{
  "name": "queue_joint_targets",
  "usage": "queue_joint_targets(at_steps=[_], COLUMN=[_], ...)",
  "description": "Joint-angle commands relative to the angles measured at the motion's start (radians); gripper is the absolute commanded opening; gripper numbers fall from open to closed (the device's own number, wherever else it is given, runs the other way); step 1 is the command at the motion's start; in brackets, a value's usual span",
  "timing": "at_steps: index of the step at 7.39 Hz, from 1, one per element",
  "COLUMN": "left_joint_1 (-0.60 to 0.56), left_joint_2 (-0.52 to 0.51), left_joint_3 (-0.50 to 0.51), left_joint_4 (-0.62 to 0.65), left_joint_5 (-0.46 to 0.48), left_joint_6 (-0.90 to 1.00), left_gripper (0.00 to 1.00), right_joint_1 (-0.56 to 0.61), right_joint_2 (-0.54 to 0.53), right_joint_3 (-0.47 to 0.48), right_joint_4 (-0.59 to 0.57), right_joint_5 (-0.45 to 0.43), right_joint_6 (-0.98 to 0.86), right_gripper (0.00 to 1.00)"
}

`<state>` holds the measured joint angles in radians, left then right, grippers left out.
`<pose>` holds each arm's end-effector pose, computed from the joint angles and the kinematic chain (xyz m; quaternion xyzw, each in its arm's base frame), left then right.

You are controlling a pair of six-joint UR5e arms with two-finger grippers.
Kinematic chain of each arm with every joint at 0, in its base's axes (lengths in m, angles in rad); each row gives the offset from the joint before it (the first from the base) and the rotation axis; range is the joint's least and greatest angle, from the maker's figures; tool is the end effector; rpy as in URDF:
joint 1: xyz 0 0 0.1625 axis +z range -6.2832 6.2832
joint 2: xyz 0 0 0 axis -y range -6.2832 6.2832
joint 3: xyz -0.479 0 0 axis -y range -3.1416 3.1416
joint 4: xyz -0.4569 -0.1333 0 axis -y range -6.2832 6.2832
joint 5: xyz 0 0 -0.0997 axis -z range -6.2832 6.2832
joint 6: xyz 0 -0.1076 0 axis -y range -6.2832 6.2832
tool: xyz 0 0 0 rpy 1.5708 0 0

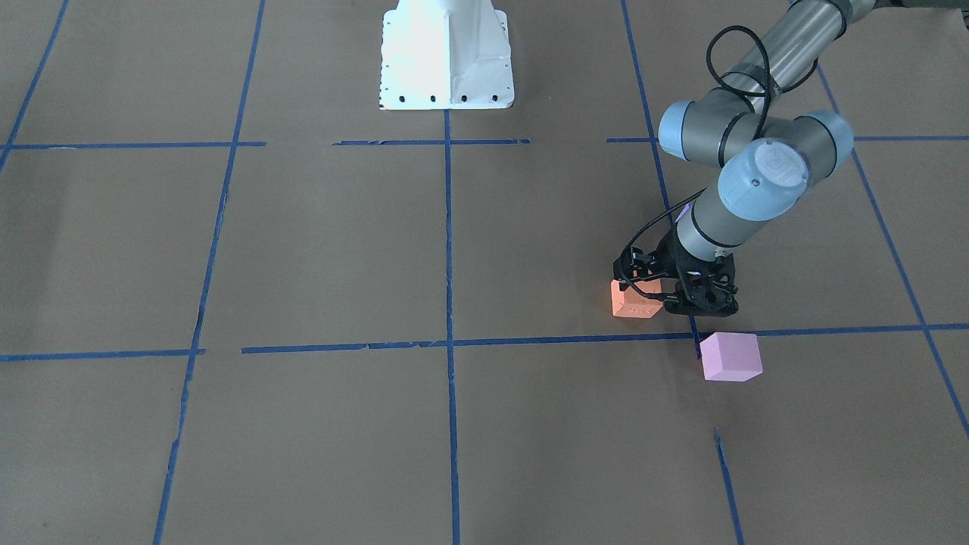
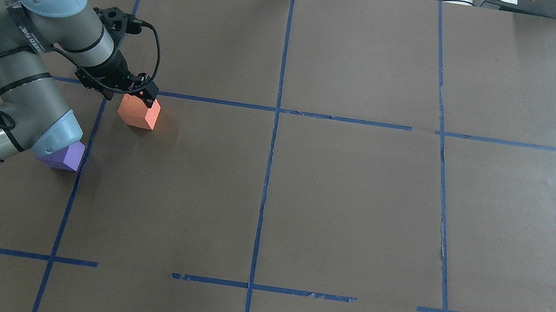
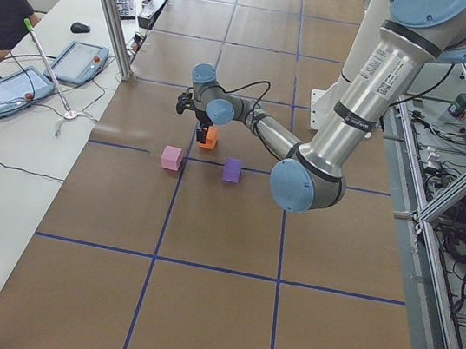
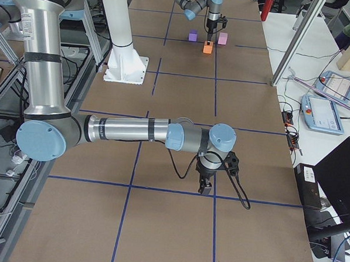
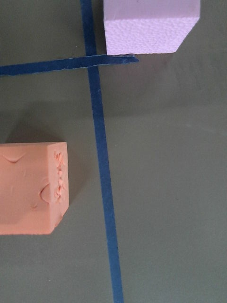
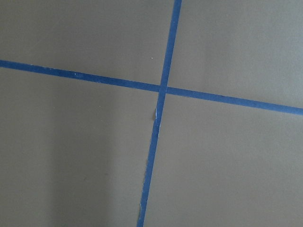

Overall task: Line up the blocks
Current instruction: 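Close the left gripper on the orange cube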

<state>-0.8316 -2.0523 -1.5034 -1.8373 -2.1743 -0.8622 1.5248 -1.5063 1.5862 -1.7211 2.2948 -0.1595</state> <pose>0.4676 -0.6202 0.4093 0.0208 0.4238 0.0437 0.9045 0.0353 -0.5823 0.6915 -0.0128 -0.3552 -0.0835 0.9310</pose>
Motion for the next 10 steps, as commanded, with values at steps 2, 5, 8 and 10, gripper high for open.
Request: queue_joint_targets(at_steps=[2, 5, 8, 10], left_joint_1=[0.003, 0.009, 0.026, 0.028], left_joint_2=[-0.02, -0.035, -0.034, -0.032], left_joint_3=[0.032, 0.048, 0.051, 0.064], left_joint_4=[0.001, 0.001, 0.001, 0.001], left_joint_5=[0.001, -0.001, -0.001, -0.001], left_joint_6=[-0.008, -0.008, -0.009, -0.009], left_gripper=[1.0, 1.0, 1.0, 0.99], right_joint_1=[0.0, 0.0, 0.0, 0.0], right_joint_2=[0.0, 0.0, 0.0, 0.0], right_joint_3=[0.0, 0.0, 0.0, 0.0], right_joint_4=[0.0, 0.0, 0.0, 0.0], right_joint_5=[0.0, 0.0, 0.0, 0.0], right_joint_6=[0.0, 0.0, 0.0, 0.0], right_gripper=[1.0, 1.0, 1.0, 1.0])
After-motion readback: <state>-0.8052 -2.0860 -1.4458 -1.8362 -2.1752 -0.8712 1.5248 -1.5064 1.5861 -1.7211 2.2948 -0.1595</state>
